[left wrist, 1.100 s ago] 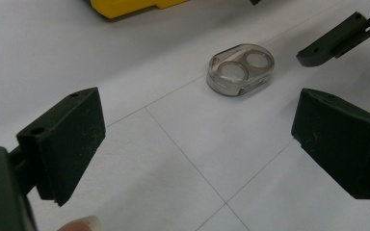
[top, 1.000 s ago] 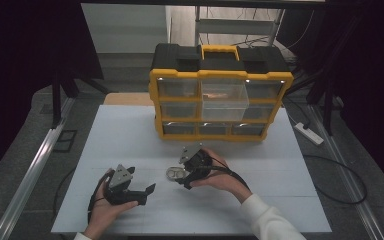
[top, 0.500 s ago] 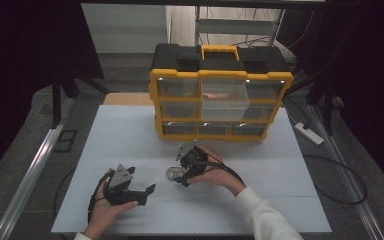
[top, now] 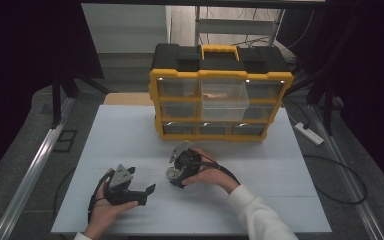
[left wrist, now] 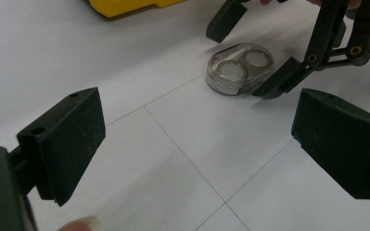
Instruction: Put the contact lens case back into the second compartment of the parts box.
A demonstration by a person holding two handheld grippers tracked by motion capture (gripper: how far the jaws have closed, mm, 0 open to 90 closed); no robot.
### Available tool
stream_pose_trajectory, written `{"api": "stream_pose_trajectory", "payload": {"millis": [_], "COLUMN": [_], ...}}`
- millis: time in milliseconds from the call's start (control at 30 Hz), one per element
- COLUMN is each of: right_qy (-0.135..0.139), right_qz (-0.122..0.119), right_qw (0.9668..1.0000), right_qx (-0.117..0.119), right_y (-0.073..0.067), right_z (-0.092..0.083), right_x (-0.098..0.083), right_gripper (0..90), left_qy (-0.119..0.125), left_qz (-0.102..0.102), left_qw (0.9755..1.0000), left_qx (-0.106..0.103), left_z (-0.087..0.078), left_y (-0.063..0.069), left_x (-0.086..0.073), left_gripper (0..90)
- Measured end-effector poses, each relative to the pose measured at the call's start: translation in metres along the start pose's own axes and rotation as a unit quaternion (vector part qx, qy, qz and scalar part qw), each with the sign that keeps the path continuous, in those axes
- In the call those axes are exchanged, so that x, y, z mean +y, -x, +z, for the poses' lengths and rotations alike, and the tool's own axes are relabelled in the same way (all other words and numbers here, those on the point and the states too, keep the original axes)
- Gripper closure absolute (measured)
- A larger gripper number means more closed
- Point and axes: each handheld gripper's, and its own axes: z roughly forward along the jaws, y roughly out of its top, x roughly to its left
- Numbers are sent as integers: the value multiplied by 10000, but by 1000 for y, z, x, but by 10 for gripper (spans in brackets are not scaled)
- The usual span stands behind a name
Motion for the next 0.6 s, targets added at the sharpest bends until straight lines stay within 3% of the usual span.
{"api": "stream_pose_trajectory", "payload": {"millis": [367,600], "right_qy": [-16,-59], "right_qz": [69,-53], "right_qw": [9997,9996], "right_qx": [251,285], "right_y": [2,1], "right_z": [1,-4], "right_x": [2,2], "right_gripper": [270,480], "left_qy": [-7,-3], "left_qz": [-4,-13], "left_qw": [10000,10000], "left_qx": [-4,-1], "left_z": [0,0], "left_y": [0,0], "left_x": [0,0], "left_gripper": [56,56]}}
